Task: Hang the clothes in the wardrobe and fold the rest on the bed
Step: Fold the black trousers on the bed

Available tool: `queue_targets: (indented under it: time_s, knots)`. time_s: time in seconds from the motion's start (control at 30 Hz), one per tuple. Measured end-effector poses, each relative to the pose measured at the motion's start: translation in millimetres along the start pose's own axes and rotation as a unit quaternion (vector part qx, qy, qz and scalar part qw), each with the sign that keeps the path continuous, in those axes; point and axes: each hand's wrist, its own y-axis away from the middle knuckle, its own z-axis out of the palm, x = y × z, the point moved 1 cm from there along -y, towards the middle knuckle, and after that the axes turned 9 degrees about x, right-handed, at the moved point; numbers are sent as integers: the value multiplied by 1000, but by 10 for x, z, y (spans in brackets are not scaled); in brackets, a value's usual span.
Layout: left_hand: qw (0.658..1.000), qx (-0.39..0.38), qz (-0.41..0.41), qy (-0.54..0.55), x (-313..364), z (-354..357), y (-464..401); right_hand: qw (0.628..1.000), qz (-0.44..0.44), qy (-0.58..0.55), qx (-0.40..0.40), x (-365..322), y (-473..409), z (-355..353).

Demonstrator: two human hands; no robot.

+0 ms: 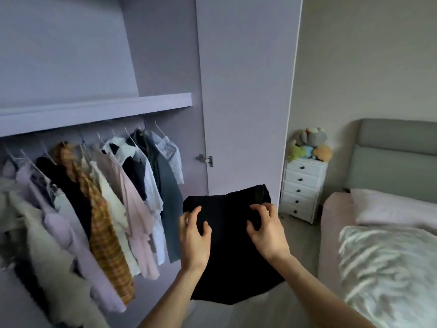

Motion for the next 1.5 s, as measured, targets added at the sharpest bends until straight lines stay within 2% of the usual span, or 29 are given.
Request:
queue_targets:
  time_s: [0.17, 0.3, 0.63, 0.9, 1.17, 1.3, 1.4, 1.5]
  knots:
    - [993, 86, 56, -56, 231, 48, -989, 996, -69, -61, 3, -350, -1066, 341]
    - [983, 132, 114, -63, 419, -87, -1781, 983, -108, -141, 36, -746, -1776, 589]
    - [933, 250, 257, -27, 927, -580, -4009, 910, -231, -314, 144, -2141, -3719, 1247]
    - [909, 319, 267, -23, 839, -729, -5864, 879, -293, -342, 157, -3116, -5284, 2083]
    - [922, 322, 206, -64, 227, -419, -7178, 901, -309, -294, 82, -3420, -6425, 3258]
    - [941, 300, 109, -109, -171, -204, -7695, 924, -290, -249, -22, -3471, -6913, 3896]
    - [951, 273, 9, -147, -535, -110, -8041, 927, -288, -210, -119, -3548, -7200, 4386]
    - [953, 209, -69, -209, -869, -111, -8237, 925, -299, -83, -217, -3485, -7343, 4883]
